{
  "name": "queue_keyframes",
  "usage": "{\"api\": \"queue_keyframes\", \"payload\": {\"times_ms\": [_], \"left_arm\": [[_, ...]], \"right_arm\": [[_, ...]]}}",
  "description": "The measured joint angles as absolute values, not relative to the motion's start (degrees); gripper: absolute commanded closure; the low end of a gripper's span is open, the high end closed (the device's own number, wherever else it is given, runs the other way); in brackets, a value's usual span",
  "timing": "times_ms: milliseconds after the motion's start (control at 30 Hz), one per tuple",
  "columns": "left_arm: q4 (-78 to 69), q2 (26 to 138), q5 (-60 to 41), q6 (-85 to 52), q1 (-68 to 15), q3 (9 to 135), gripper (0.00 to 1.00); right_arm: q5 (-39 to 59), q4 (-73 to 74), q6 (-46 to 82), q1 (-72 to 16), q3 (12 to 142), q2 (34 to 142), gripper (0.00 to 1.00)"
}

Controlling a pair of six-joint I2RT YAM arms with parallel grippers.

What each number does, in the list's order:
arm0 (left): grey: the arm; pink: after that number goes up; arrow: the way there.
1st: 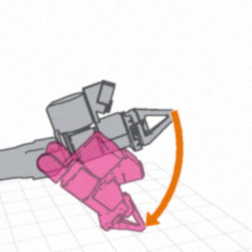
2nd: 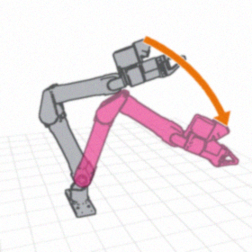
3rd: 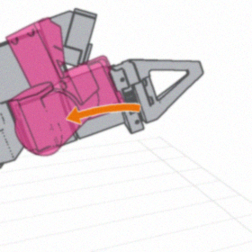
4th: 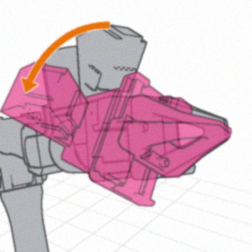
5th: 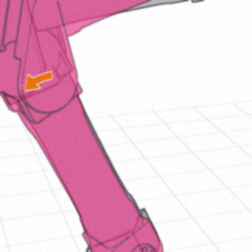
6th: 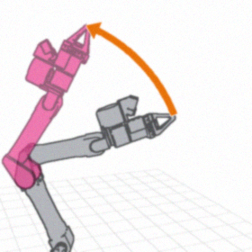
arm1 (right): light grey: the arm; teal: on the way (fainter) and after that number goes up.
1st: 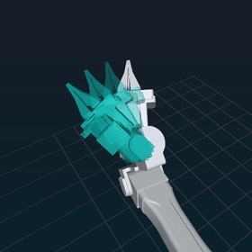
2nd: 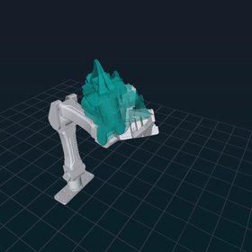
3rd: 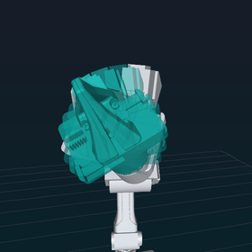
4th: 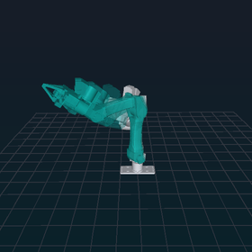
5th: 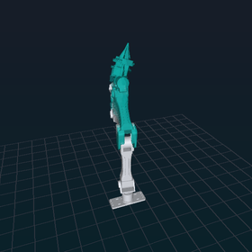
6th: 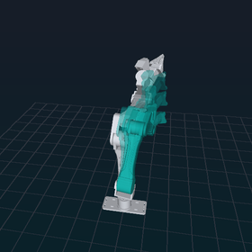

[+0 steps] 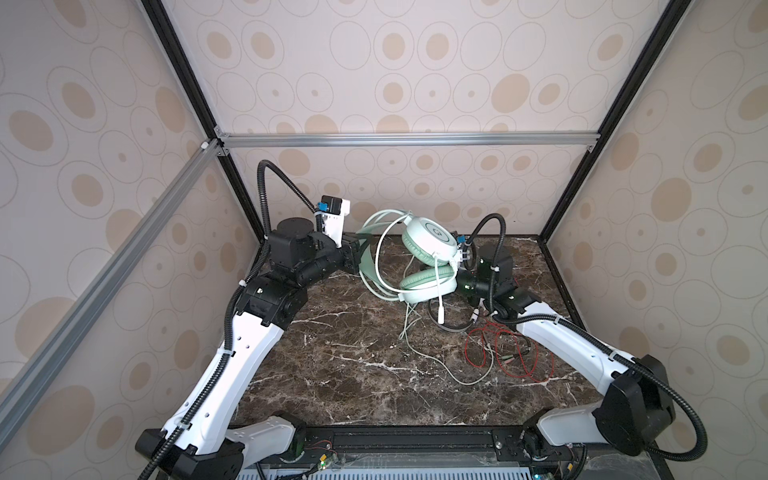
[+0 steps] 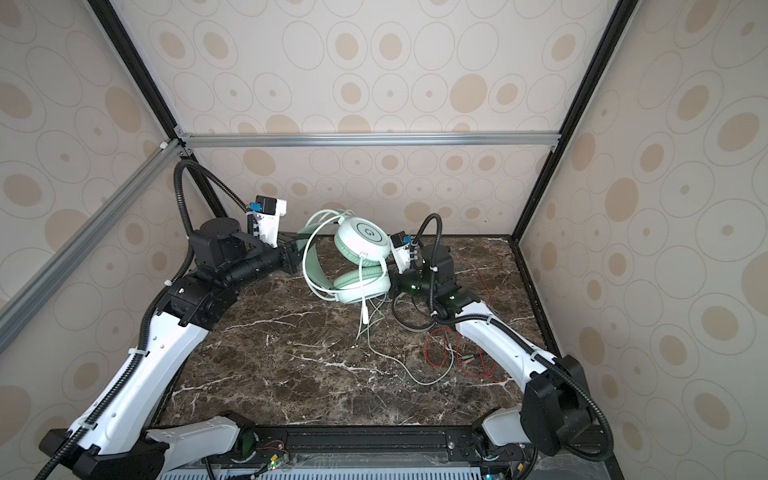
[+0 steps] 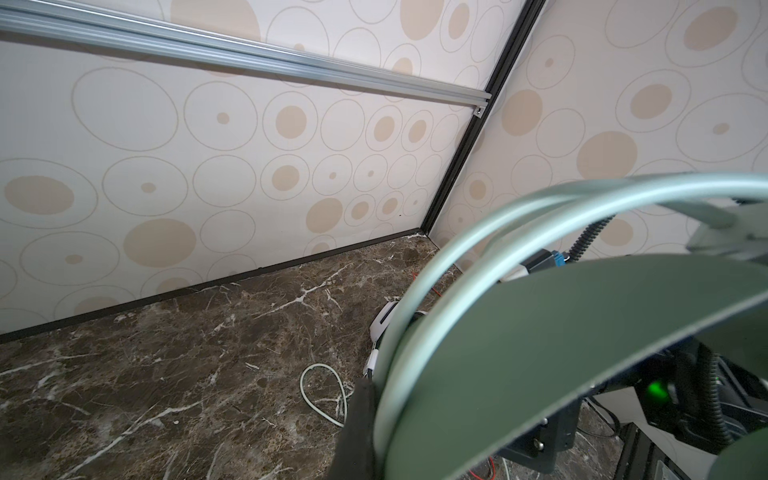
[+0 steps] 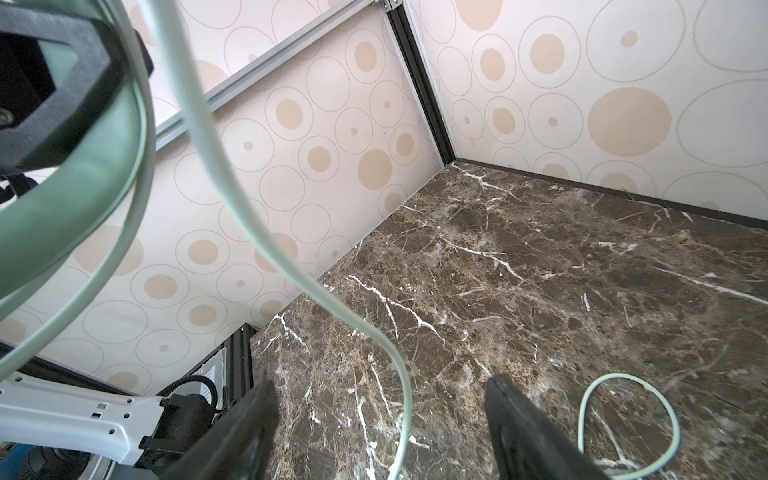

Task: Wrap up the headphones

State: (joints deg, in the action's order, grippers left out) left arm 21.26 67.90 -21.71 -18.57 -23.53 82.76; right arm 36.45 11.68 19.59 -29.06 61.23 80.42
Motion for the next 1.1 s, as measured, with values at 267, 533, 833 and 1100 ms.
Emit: {"api": "queue_keyframes", "payload": {"times_ms": [267,533,833,1100], "left_arm": [[19.99,68.16,-21.65,-19.64,-23.53,82.76,1.0],[18.83,68.6,-21.26,-20.38,-23.53,82.78,1.0],[17.32,68.86,-18.68,-22.15,-23.53,82.78,1.0],[15.46,69.19,-14.98,-24.71,-23.53,82.63,1.0]], "right_arm": [[36.03,18.37,23.18,-30.98,58.24,87.5,0.22],[35.92,23.53,26.74,-33.15,56.34,90.39,0.44],[34.35,26.74,29.47,-33.54,52.21,90.76,0.82],[31.07,22.44,27.55,-34.44,50.46,87.88,0.93]]}}
